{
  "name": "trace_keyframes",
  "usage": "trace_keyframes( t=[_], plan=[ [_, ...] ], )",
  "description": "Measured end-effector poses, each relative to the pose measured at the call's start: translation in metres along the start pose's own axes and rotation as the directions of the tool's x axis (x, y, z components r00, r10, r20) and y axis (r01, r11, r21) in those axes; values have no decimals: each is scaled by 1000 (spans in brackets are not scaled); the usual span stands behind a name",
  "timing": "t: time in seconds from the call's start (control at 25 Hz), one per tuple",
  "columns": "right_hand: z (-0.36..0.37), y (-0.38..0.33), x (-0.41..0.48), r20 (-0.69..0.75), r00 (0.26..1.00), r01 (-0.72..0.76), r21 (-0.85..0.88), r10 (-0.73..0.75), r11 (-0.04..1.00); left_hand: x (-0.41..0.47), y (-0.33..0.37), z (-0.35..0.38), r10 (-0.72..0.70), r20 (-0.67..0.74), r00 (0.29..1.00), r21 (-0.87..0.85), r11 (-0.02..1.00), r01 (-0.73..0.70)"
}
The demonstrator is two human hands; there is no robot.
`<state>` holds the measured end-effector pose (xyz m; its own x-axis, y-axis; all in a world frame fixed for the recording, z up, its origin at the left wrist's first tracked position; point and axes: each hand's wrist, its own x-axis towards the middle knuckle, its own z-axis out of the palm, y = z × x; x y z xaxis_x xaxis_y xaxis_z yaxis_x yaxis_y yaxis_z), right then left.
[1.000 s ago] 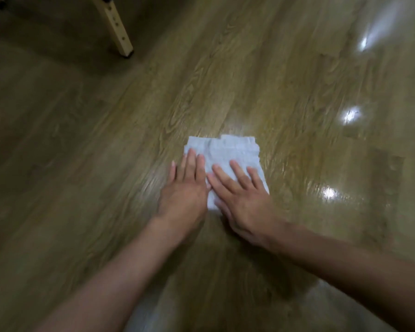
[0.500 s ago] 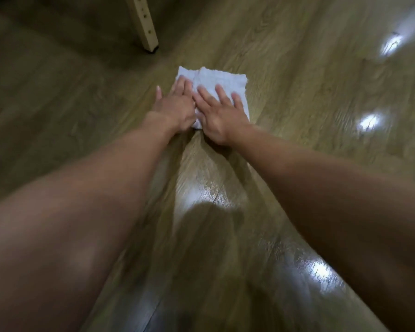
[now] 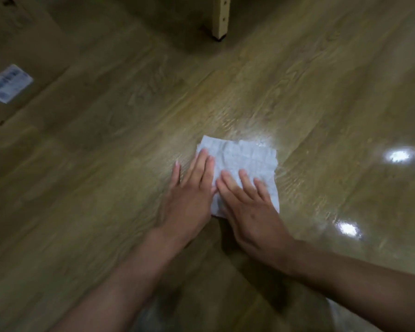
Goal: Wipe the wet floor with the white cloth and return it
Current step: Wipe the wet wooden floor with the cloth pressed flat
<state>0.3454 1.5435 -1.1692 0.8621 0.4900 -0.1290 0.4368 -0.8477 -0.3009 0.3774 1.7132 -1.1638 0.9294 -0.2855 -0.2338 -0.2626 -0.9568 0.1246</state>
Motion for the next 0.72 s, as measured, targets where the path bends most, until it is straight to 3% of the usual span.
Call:
trace_keyframes(
  t=[0.12, 0.24, 0.4, 0.48, 0.6, 0.72],
  plan=[
    [-17, 11, 55, 14, 998, 61, 16, -62, 998, 22, -20, -2, -70, -2, 998, 26, 997, 70],
    [-30, 34, 150, 50, 997, -63, 151, 56, 987, 103, -55, -24, -176, 23, 984, -41, 983, 177],
    [-50, 49, 239, 84, 990, -121, 96, 113, 988, 177, -77, -61, -282, 145, 949, -15, 958, 287],
    [-44, 42, 227, 36, 993, -115, 100, 111, 988, 171, -70, -63, -278, 160, 947, 7, 960, 280],
    [-20, 7, 132, -31, 991, -125, 178, 132, 976, 105, -41, -49, -259, 152, 954, -54, 961, 270],
    [-1, -26, 39, 14, 1000, -14, 113, 13, 993, 2, -13, -18, -206, 92, 974, -8, 978, 208]
  ],
)
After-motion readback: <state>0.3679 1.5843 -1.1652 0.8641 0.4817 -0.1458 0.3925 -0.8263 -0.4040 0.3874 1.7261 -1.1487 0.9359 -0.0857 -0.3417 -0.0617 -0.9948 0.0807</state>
